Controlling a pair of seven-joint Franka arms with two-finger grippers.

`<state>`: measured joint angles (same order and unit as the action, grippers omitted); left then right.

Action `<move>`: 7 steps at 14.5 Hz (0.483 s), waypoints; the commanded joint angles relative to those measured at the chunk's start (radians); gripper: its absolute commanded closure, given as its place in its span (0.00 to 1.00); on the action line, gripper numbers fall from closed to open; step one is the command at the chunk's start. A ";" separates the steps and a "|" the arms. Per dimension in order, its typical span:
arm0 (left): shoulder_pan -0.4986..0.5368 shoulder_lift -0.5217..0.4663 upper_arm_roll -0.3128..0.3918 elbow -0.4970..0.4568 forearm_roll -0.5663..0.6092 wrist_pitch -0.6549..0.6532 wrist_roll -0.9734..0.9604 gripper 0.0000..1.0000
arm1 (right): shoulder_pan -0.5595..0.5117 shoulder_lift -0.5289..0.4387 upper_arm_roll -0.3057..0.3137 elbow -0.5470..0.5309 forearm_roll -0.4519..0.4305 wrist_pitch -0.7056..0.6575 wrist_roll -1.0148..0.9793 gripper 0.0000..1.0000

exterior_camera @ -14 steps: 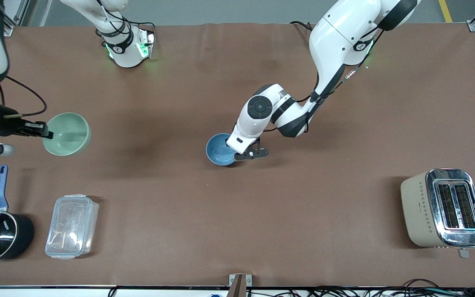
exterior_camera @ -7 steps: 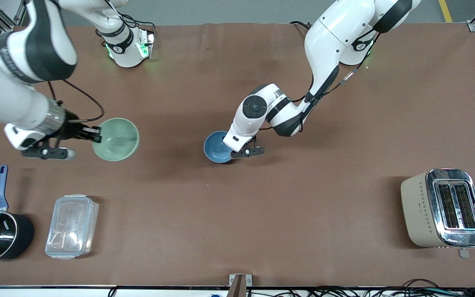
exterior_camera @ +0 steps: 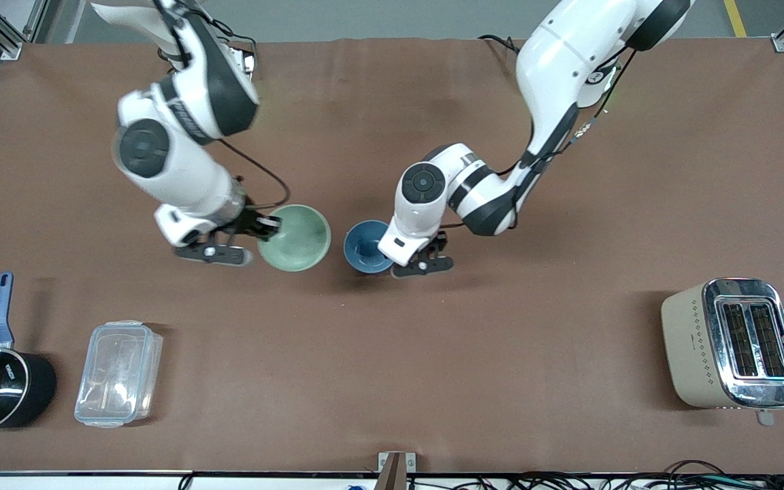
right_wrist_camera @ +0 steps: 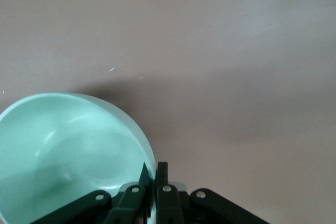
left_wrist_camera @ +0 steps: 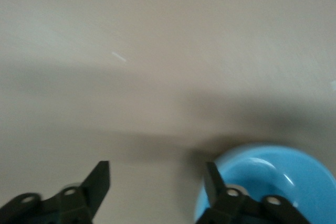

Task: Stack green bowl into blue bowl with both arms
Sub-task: 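Lower the green bowl into the blue bowl with the right gripper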

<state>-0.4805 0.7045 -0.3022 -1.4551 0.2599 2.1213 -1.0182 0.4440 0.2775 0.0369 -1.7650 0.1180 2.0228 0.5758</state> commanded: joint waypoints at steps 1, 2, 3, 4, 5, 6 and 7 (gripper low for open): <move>0.054 -0.141 0.005 0.013 0.025 -0.161 0.006 0.00 | 0.073 0.070 -0.011 0.009 0.031 0.055 0.047 1.00; 0.093 -0.180 0.002 0.012 0.027 -0.199 0.010 0.00 | 0.093 0.103 -0.011 0.009 0.060 0.092 0.049 1.00; 0.123 -0.215 0.002 0.012 0.025 -0.228 0.026 0.00 | 0.120 0.124 -0.011 0.009 0.081 0.131 0.058 1.00; 0.144 -0.249 0.002 0.013 0.025 -0.250 0.058 0.00 | 0.143 0.150 -0.011 0.009 0.092 0.172 0.085 1.00; 0.178 -0.287 0.002 0.013 0.025 -0.279 0.113 0.00 | 0.156 0.178 -0.011 0.009 0.094 0.213 0.110 1.00; 0.209 -0.315 0.002 0.013 0.021 -0.300 0.172 0.00 | 0.165 0.198 -0.011 0.007 0.094 0.243 0.111 1.00; 0.235 -0.341 -0.001 0.015 0.016 -0.323 0.237 0.00 | 0.168 0.213 -0.011 0.007 0.094 0.249 0.111 1.00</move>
<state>-0.2887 0.4271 -0.2968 -1.4139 0.2712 1.8349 -0.8692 0.5976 0.4624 0.0362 -1.7656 0.1905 2.2478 0.6695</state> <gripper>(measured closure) 0.000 0.952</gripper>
